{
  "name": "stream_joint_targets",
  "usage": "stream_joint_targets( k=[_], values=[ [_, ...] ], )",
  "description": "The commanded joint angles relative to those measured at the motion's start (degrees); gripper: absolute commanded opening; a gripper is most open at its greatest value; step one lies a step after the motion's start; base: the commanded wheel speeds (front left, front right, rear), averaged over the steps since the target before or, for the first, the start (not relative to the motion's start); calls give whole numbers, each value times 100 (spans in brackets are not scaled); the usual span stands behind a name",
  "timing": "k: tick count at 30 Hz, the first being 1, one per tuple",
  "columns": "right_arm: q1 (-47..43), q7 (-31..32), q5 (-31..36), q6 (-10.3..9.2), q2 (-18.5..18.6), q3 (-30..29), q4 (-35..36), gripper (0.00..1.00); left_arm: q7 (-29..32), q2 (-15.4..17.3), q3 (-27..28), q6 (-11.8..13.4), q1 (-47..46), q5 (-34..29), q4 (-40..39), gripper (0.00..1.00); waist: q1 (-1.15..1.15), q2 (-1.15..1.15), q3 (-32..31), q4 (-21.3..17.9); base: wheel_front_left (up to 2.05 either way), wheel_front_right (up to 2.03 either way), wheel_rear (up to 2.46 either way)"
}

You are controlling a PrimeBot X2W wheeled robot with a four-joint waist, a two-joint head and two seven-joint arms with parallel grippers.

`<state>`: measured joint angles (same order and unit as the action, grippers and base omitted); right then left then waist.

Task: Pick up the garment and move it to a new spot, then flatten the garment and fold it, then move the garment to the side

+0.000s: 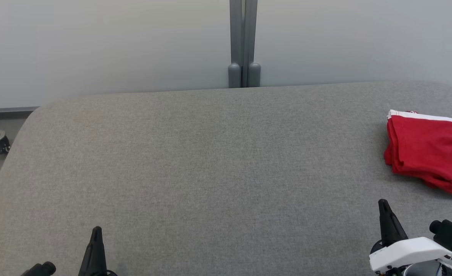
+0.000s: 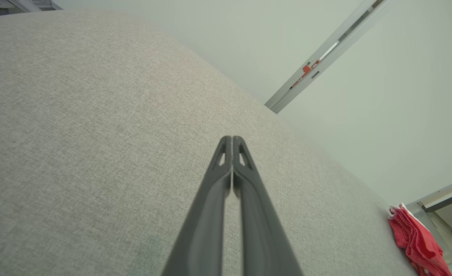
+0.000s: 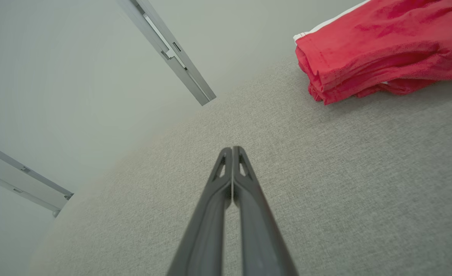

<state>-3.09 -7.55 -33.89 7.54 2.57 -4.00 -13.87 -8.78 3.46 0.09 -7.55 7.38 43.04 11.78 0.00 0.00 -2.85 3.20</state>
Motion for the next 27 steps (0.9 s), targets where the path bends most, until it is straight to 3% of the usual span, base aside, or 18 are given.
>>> stream_joint_targets(
  k=[1,27],
  values=[
    [159,54,-235,-2,29,-24,86,0,33,69,38,4,-183,216,-45,0,0,0,5,-5,0,0,0],
    [452,549,-2262,-4,35,-111,56,0,491,105,152,6,-619,2009,30,0,0,0,85,-90,0,0,0]
  ],
)
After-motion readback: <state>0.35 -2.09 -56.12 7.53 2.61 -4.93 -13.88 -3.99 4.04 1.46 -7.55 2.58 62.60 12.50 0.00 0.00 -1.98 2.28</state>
